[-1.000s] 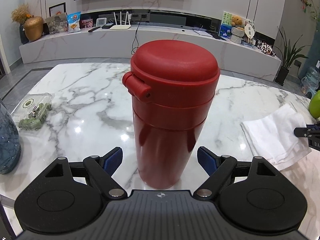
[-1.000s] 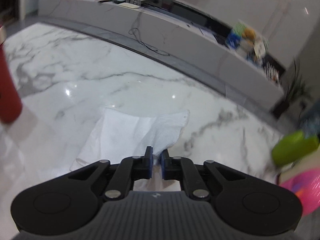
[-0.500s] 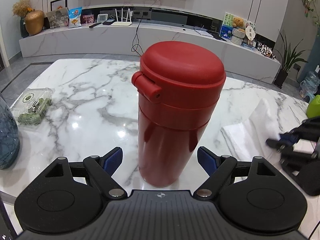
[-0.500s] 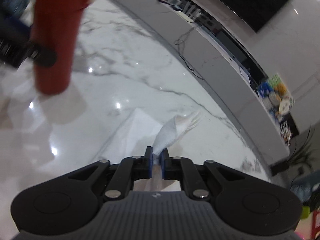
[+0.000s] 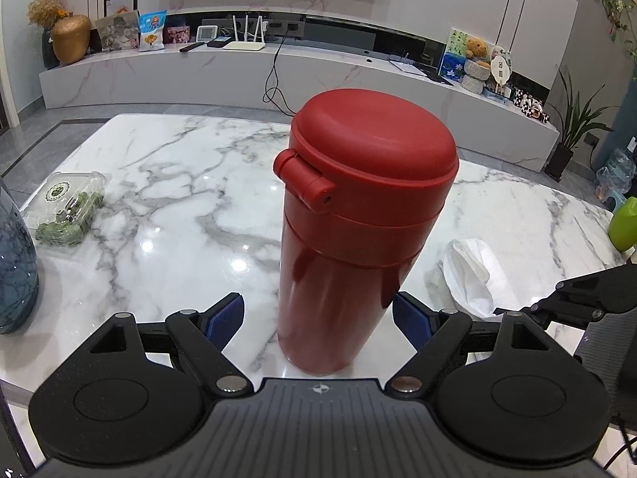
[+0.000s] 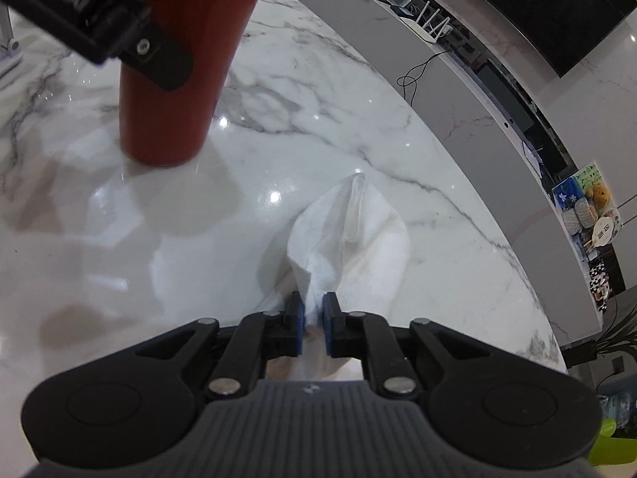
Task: Clean container
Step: 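Lift the white cloth with the right tool and bunch it up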
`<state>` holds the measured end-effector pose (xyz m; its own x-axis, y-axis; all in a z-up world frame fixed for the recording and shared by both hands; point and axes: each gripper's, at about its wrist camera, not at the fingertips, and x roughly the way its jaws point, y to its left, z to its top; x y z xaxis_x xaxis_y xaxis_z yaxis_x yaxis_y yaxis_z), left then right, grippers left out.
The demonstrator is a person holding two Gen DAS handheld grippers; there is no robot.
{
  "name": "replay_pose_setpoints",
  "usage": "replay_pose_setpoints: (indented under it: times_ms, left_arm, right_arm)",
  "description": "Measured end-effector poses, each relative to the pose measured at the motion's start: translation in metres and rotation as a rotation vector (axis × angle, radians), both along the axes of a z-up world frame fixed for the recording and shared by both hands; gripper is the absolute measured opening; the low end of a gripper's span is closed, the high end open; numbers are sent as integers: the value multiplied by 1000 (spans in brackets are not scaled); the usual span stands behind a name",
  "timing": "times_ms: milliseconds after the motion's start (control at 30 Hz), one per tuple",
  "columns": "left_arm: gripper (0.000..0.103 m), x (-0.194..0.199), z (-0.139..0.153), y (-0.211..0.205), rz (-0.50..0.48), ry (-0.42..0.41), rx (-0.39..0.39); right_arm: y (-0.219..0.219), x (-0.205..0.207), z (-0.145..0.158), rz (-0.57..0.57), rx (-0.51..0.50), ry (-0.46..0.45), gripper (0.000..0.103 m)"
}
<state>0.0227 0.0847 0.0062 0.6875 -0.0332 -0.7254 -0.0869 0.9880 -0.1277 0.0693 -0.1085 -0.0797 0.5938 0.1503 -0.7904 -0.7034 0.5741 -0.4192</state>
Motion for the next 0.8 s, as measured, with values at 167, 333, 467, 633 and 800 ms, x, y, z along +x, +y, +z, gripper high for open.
replay_pose_setpoints:
  times_ms: [167, 333, 467, 633, 800]
  left_arm:
    - [82, -1, 0, 1, 2, 3, -4]
    - [82, -2, 0, 0, 1, 5, -4]
    - [82, -2, 0, 0, 5, 4, -3]
    - [82, -2, 0, -2, -5, 1, 5]
    - [82, -2, -2, -3, -9, 5, 8]
  right_arm:
    - [-7, -4, 16, -22, 82, 35, 16]
    - [-29, -9, 41, -73, 277, 59, 61]
    - [-45, -10, 55, -157, 362, 21, 59]
    - [-50, 9, 43, -282, 400, 24, 49]
    - [-41, 19, 21, -325, 435, 46, 51]
